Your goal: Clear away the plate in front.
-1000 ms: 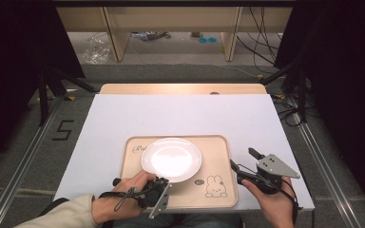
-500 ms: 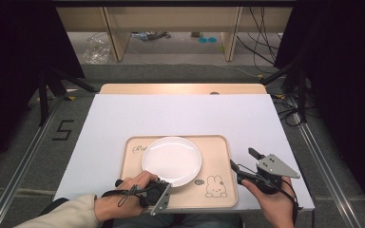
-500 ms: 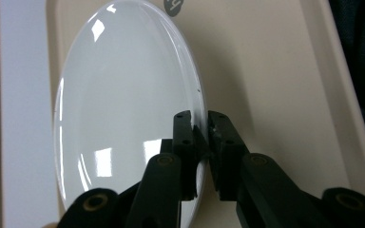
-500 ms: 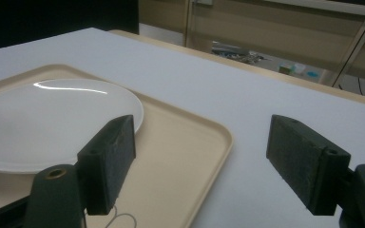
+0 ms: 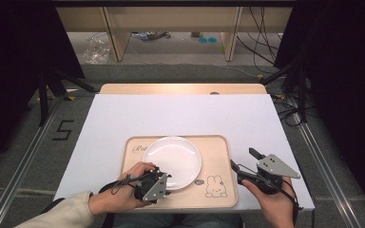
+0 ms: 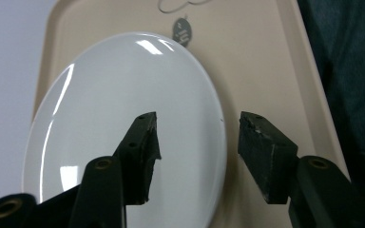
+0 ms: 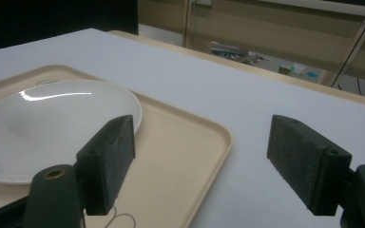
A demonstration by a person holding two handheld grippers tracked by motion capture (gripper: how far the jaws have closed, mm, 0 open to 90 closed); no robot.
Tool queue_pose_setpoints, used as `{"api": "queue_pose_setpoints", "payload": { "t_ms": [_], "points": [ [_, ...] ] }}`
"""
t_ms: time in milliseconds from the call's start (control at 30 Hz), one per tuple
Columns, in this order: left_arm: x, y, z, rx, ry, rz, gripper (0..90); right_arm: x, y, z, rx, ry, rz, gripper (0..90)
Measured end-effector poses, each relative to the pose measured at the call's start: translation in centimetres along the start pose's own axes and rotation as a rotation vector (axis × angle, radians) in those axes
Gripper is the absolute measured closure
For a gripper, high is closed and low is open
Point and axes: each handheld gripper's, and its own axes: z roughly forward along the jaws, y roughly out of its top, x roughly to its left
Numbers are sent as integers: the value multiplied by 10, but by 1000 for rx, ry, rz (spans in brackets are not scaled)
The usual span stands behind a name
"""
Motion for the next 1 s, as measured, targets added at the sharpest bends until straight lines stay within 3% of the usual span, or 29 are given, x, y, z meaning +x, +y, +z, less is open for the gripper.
{"api": "queue_pose_setpoints", "payload": {
  "t_ms": [100,200,367,467,533,733,800,900,1000],
  "points": [
    [4,-1,-7,-18,13,-36,459,0,0,0,2,0,-1,254],
    [6,-4,-12,-26,-15,-88,459,0,0,1,-10,10,7,254],
    [15,-15,-21,-38,47,-108,383,0,0,-1,8,6,1,253],
    [20,-23,-27,-96,63,-179,322,0,0,-1,5,8,3,252],
    [23,-29,-34,-101,105,-214,298,1,0,-1,5,12,4,252],
    [29,-49,-45,-225,182,-345,246,3,0,-1,4,19,5,252],
    [30,-57,-47,-238,191,-377,232,3,0,-2,6,27,2,251],
    [32,-68,-48,-227,164,-439,212,5,0,0,-16,37,3,243],
    [34,-74,-49,-217,183,-445,202,6,1,-1,-19,25,-14,240]
  ]
}}
